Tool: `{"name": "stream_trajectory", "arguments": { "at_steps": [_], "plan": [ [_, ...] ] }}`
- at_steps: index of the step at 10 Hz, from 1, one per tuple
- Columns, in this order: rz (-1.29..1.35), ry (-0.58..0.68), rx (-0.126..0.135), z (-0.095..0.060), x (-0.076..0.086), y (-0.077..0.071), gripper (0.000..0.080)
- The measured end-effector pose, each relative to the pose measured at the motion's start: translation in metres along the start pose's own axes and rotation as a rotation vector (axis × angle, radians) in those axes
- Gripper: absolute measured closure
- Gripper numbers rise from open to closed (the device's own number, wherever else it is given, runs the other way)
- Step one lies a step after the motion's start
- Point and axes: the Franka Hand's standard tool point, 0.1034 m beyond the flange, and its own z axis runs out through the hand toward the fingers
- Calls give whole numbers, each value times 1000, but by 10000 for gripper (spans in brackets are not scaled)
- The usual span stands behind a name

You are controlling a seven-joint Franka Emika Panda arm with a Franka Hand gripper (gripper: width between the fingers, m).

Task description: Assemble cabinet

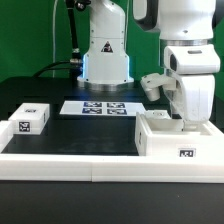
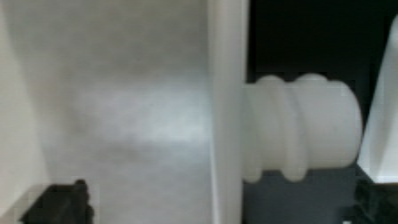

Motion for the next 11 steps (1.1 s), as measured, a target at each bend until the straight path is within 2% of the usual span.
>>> {"name": "stream_trajectory", "arguments": {
  "at_steps": [1, 4, 7, 9, 11],
  "plan": [
    [0, 0, 0, 0, 0, 0, 18],
    [9, 0, -3, -2, 0, 1, 2],
    [46, -8, -29, -31, 5, 4, 2],
    [65, -10, -52, -52, 15, -5, 2],
    [122, -12, -49, -61, 25, -26, 2]
  ]
}}
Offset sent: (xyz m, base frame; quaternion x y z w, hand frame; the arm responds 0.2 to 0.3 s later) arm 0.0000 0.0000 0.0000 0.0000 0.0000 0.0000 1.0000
